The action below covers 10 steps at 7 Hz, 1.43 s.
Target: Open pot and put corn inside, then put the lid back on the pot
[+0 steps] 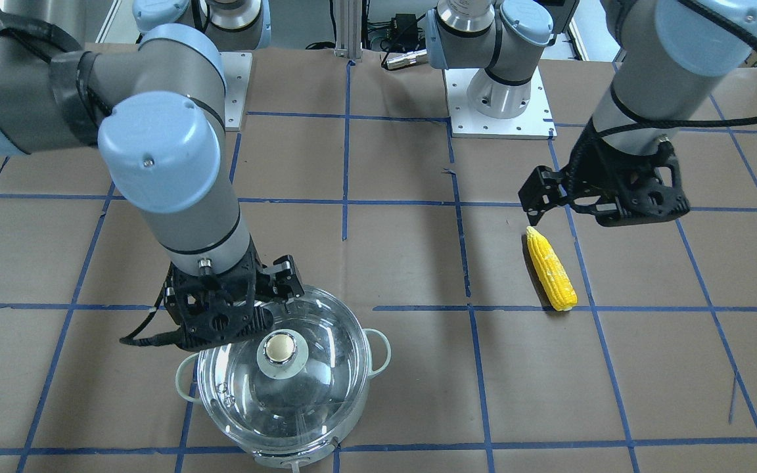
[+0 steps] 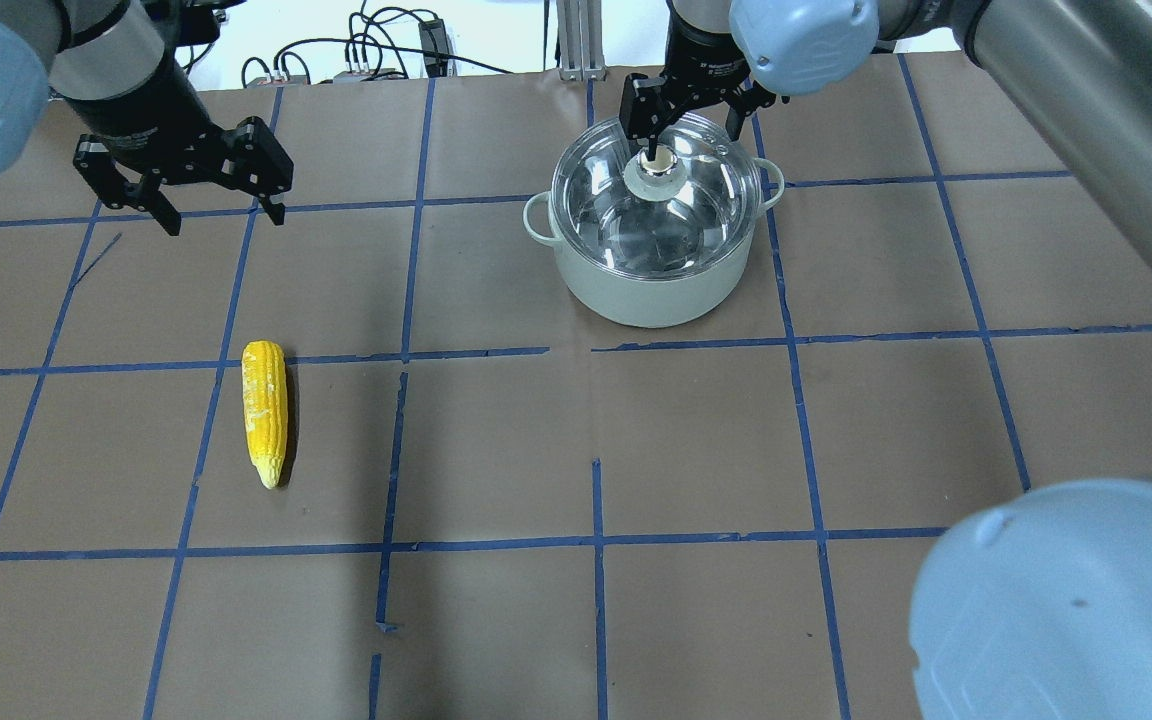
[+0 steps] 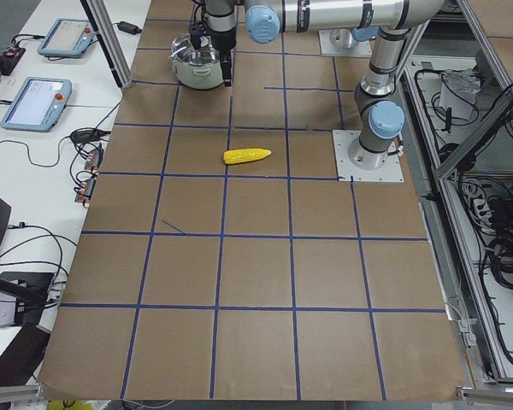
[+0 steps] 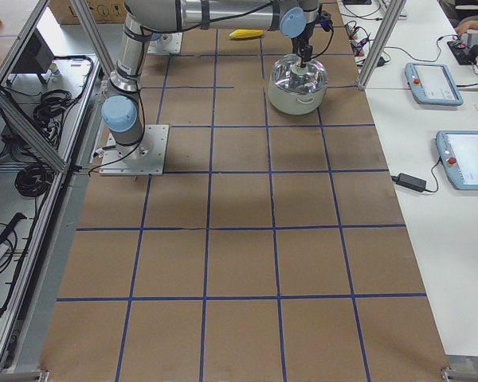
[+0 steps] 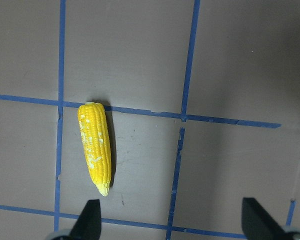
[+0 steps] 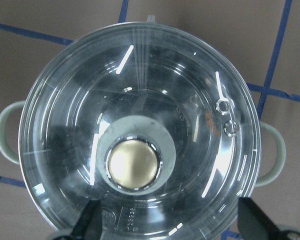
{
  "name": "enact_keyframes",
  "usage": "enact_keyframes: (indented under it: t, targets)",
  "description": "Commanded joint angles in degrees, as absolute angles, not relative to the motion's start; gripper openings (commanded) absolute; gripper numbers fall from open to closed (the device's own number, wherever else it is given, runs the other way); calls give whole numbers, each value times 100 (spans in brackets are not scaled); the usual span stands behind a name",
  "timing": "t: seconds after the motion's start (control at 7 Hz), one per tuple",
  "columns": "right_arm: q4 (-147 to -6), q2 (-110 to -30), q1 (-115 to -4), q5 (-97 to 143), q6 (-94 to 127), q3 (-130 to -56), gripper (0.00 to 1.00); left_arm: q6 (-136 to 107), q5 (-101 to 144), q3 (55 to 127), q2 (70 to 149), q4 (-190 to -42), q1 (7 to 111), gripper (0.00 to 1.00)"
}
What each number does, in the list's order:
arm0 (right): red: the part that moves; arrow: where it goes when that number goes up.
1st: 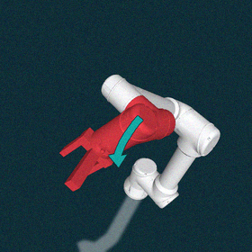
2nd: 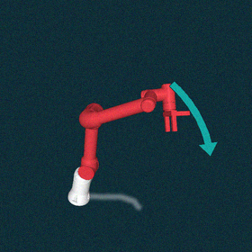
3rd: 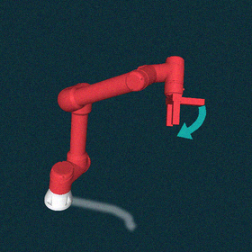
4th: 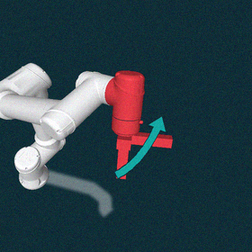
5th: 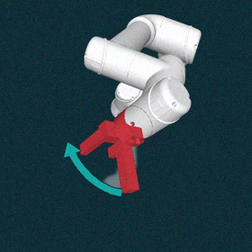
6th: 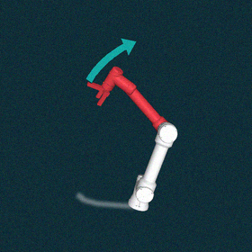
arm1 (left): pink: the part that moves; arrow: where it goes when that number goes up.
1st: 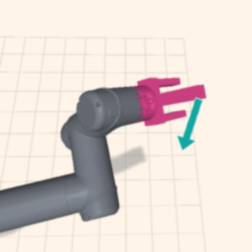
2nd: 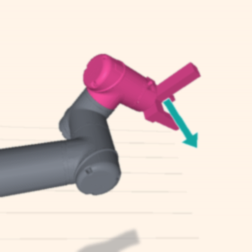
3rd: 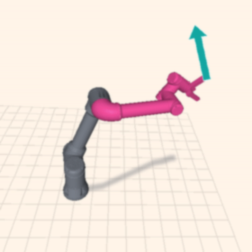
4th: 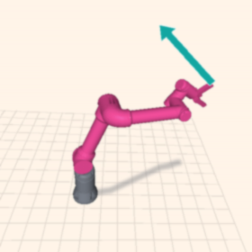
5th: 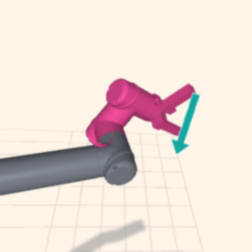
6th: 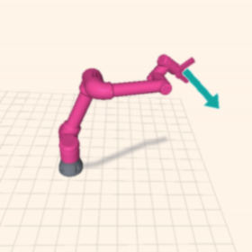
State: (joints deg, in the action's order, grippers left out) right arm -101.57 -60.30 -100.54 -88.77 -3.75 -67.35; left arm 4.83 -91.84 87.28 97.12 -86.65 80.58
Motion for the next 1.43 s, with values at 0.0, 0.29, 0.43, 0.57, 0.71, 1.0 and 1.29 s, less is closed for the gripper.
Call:
enact_keyframes:
  t: [0.0, 0.29, 0.43, 0.57, 0.71, 1.0, 1.29]
  targets:
    - [-10212, -5591, -10072, -8886, -369, -6390, 95, 975, -9150, 9024, 9834, -8561, 7193, 100]
    - [-10291, -5415, -10212, -8877, -343, -6398, 93, 1170, -9141, 9211, 10123, -8359, 7049, 100]
    - [-10301, -5423, -10282, -8886, -351, -6425, 92, 525, -9149, 9211, 10343, -8280, 7058, 100]
    - [-10266, -5466, -10283, -8886, -378, -6451, 92, 23, -9184, 9211, 10527, -8244, 7110, 100]
    - [-10248, -5458, -10283, -8894, -404, -6434, 92, -35, -9202, 9263, 10616, -8201, 7128, 100]
    - [-10231, -5458, -10257, -8912, -448, -6434, 86, -305, -9202, 9665, 10731, -7606, 7172, 100]
    - [-10213, -5467, -10248, -8912, -492, -6442, 81, -475, -9237, 10429, 10574, -6676, 7224, 100]
